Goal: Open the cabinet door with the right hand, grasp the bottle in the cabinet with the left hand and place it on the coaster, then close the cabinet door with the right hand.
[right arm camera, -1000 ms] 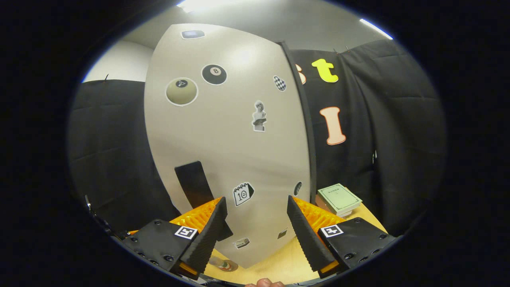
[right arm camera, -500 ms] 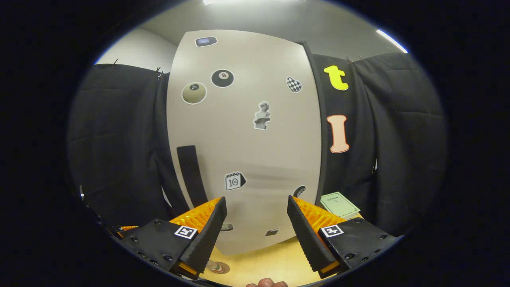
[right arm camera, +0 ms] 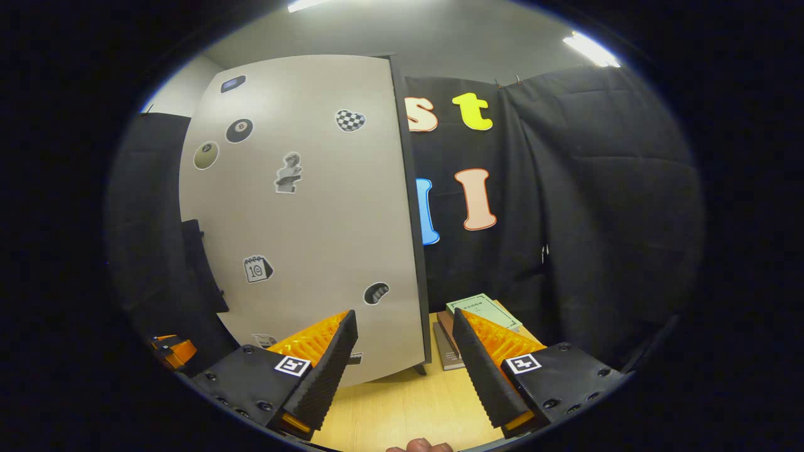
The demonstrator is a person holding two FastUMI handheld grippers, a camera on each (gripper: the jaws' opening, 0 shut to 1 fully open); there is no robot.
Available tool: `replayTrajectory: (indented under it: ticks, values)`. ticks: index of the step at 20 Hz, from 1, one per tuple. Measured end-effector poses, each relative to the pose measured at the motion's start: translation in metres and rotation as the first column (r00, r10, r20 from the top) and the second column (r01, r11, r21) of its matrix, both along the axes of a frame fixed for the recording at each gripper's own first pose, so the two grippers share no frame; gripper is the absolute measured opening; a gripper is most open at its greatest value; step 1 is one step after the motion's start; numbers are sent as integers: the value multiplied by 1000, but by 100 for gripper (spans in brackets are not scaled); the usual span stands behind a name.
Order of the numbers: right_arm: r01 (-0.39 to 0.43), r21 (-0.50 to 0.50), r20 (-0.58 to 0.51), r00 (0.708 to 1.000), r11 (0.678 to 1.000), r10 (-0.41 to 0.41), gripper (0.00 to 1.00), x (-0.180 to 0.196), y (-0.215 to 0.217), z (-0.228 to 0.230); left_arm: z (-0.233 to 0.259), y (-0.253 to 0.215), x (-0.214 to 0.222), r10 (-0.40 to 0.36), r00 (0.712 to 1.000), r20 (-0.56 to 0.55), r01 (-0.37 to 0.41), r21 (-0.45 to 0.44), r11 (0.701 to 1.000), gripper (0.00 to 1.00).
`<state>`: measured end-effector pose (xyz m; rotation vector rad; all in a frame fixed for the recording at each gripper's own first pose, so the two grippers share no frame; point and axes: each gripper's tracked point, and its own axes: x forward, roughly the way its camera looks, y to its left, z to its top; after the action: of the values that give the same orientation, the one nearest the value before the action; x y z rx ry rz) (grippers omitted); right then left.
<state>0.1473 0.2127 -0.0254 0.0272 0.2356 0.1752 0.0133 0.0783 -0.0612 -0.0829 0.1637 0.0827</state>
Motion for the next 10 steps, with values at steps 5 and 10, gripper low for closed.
replayTrajectory:
  ticks: [5,10]
  values:
    - [13,1,39,999,1000,-13,90,32,-39,6,41,-46,22,-4,999,45,5,-5,1000,73]
    - [-22,-31,62,998,999,24,90,37,-55,-1,79,-77,38,21,995,100,-23,19,1000,76]
